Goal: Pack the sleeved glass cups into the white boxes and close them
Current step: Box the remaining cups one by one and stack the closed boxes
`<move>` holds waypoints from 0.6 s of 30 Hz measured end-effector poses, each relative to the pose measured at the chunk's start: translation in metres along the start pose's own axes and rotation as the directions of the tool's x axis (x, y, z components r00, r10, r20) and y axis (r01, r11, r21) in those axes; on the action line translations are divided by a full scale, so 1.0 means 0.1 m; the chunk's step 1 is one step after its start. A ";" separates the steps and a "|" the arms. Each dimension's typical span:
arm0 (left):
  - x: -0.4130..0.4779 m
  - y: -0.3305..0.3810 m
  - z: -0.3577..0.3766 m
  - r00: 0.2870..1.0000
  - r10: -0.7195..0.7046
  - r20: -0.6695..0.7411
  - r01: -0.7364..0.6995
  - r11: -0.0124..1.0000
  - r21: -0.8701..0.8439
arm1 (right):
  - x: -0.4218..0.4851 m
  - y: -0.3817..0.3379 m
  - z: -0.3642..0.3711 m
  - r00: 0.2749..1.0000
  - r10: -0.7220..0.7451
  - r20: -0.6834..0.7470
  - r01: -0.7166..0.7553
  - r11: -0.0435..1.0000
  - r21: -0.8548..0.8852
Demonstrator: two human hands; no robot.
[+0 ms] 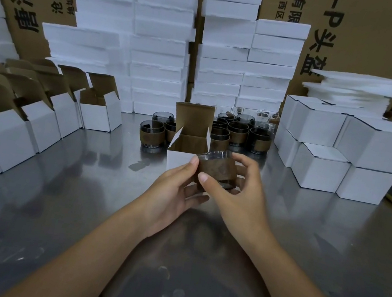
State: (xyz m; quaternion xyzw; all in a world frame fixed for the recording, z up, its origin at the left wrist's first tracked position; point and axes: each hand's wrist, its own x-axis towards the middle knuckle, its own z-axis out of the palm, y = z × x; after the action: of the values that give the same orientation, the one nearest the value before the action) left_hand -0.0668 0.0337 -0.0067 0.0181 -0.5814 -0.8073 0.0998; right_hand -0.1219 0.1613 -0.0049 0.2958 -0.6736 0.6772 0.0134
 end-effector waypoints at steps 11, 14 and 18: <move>-0.01 0.03 0.00 0.999 -0.027 -0.022 0.026 1.000 -0.017 | 0.06 -0.02 -0.03 0.994 0.109 -0.029 -0.101 0.976 0.190; -0.01 0.02 -0.01 0.999 -0.037 -0.022 0.037 0.999 -0.007 | 0.03 -0.02 -0.03 0.997 0.066 -0.045 -0.059 0.987 0.151; 0.01 0.00 0.00 0.998 -0.050 -0.033 0.050 0.999 -0.021 | 0.01 -0.01 -0.02 0.997 -0.015 -0.069 0.013 0.999 -0.030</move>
State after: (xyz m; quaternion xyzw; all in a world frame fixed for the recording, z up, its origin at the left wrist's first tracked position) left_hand -0.0679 0.0337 -0.0066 0.0451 -0.5709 -0.8149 0.0894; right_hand -0.1229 0.1630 -0.0039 0.2766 -0.6806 0.6769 0.0461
